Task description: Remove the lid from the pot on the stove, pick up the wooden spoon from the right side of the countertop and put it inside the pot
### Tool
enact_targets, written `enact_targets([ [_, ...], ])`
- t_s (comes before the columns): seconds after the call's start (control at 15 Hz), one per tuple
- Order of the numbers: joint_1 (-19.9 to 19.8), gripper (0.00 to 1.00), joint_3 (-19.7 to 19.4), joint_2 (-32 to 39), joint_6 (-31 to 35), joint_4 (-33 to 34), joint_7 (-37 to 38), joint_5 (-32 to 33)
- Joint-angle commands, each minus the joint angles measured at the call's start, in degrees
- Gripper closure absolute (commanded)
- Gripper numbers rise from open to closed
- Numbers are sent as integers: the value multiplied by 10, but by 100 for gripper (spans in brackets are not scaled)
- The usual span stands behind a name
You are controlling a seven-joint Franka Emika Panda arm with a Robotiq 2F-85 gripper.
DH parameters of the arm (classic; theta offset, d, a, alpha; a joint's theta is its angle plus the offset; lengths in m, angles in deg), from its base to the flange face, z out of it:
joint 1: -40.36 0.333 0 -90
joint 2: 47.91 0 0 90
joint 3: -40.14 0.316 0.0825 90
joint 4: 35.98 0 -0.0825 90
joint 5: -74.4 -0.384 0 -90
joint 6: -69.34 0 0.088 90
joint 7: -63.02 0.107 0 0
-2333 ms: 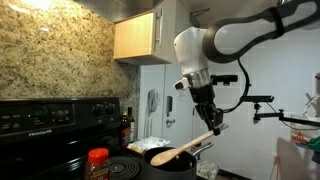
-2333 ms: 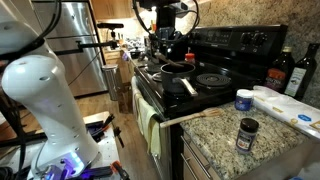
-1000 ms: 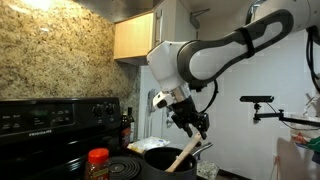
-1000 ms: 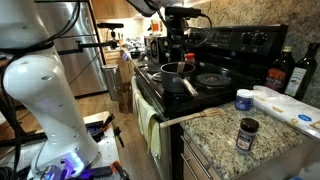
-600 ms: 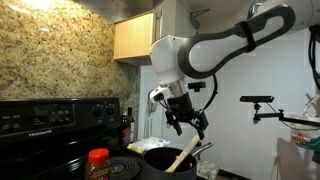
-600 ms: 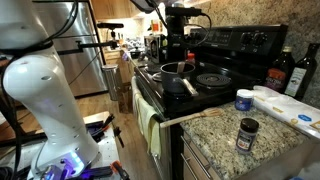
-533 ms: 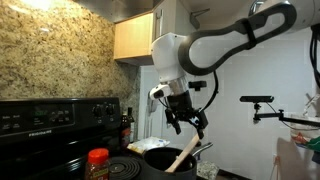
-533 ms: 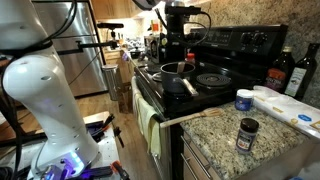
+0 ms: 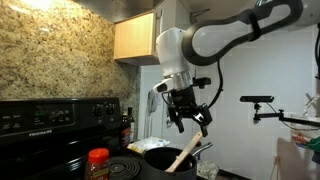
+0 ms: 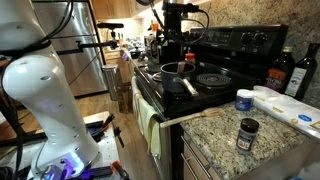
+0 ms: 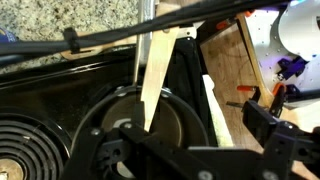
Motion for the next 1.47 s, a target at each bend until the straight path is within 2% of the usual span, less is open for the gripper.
enact_targets([
  [0.0,-4,0,5,11,-10,25,88,-65],
  [0.4,3,0,15,-23,24,-15,237,-187],
  [0.73,2,0,14,-88,47,-75,350,-263],
  [1.07,0,0,13,-147,84,-130,458,-319],
  [1.4,-4,0,19,-193,156,-176,563,-353],
])
